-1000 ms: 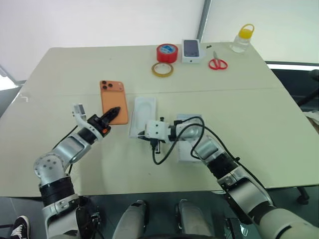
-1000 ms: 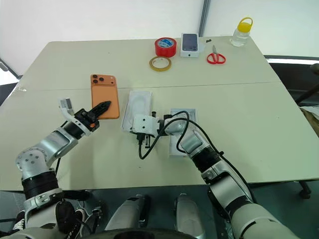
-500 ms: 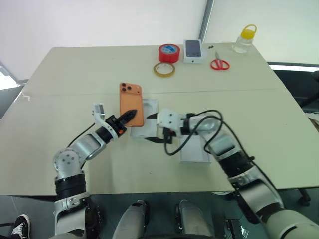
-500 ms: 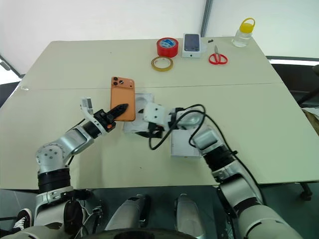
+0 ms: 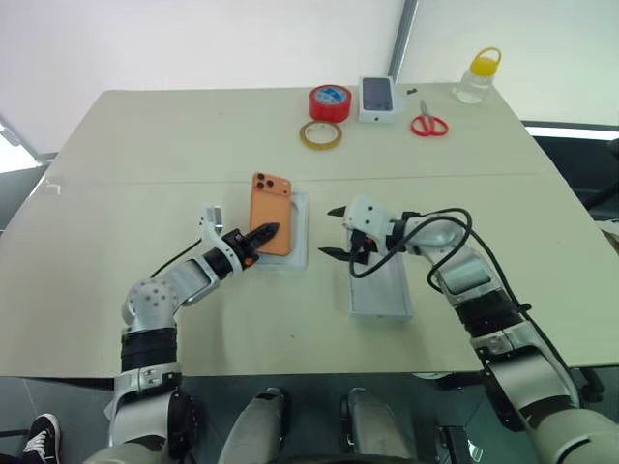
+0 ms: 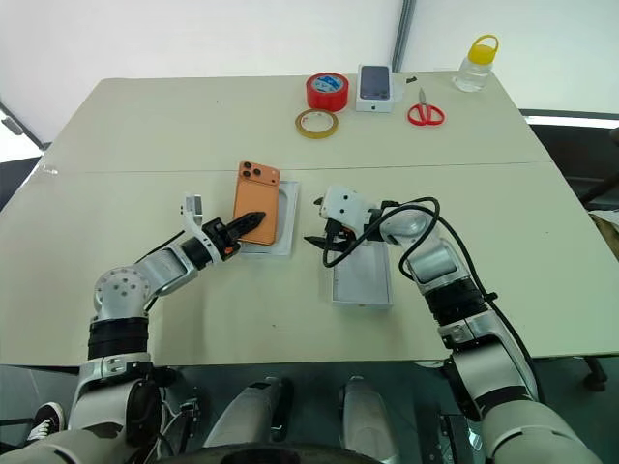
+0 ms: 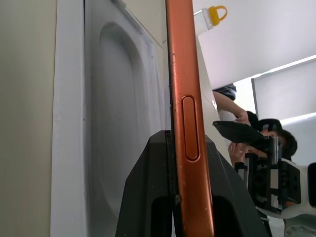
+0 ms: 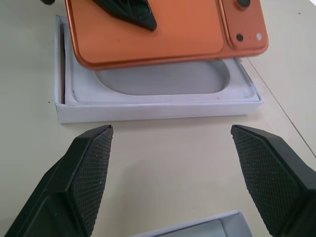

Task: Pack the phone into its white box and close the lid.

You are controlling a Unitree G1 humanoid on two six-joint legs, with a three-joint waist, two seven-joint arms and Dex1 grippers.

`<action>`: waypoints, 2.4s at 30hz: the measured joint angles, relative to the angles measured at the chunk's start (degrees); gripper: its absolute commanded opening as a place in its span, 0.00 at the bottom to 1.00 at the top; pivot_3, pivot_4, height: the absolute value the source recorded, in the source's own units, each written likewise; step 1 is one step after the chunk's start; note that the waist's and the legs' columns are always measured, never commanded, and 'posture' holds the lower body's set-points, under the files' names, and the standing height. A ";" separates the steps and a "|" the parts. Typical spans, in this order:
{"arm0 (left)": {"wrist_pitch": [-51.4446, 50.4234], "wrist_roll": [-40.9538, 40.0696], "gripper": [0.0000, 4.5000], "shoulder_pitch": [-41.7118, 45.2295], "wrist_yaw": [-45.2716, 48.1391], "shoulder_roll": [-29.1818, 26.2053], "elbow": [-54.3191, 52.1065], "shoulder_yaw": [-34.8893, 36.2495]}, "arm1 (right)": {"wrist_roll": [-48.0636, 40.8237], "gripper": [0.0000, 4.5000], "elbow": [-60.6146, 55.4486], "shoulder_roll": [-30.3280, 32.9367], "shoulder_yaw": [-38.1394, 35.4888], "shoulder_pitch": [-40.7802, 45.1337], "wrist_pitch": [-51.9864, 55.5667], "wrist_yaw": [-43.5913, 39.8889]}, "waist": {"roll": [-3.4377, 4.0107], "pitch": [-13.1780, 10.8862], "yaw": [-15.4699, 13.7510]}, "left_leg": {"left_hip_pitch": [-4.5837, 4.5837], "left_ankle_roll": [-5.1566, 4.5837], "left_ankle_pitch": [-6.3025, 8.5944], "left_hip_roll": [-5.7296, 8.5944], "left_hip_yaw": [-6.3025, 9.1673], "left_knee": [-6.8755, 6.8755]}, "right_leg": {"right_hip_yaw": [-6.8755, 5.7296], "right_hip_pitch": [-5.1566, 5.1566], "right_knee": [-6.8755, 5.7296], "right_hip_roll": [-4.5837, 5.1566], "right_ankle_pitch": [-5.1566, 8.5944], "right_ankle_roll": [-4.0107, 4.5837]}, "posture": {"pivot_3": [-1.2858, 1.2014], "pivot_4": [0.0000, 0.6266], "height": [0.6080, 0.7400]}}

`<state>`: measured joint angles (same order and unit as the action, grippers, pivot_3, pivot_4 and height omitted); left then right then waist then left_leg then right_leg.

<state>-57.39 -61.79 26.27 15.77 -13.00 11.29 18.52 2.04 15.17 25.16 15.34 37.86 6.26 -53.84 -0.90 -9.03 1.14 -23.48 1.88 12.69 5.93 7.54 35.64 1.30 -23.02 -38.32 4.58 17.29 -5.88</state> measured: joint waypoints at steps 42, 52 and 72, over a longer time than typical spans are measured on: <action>23.51 41.89 0.02 1.86 0.30 -14.56 -1.81 -16.66 | 7.26 0.01 10.74 -4.34 1.74 5.03 -4.92 10.22 | 0.02 0.00 -0.35 | -0.02 0.00 0.00 0.04 -0.01 -0.07 | 0.00 -0.03 0.07 0.04 0.00 0.00 | 0.52 0.24 1.00; 22.92 48.73 0.02 5.42 5.80 -11.26 2.16 -22.76 | 10.46 0.01 10.15 -5.81 5.46 2.94 -7.77 9.84 | 0.03 0.02 0.13 | -0.02 -0.01 0.00 0.02 -0.01 -0.04 | 0.00 -0.06 -0.04 0.00 -0.01 -0.01 | 0.52 0.24 1.00; 12.88 48.83 0.02 -0.26 16.17 -9.07 -12.30 -24.44 | 10.00 0.01 0.53 -0.89 5.45 -2.70 -3.90 3.25 | 0.07 0.04 -0.37 | 0.03 -0.10 0.06 0.06 0.05 0.05 | -0.07 0.16 0.10 0.04 0.00 -0.02 | 0.52 0.24 1.00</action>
<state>-44.50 -12.96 26.00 31.95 -22.08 -1.01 -5.92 12.04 15.71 24.27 20.79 35.17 2.36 -50.58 -0.83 -9.00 0.77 -23.45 1.78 12.75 5.99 7.59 35.68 1.23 -22.86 -38.22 4.62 17.29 -5.90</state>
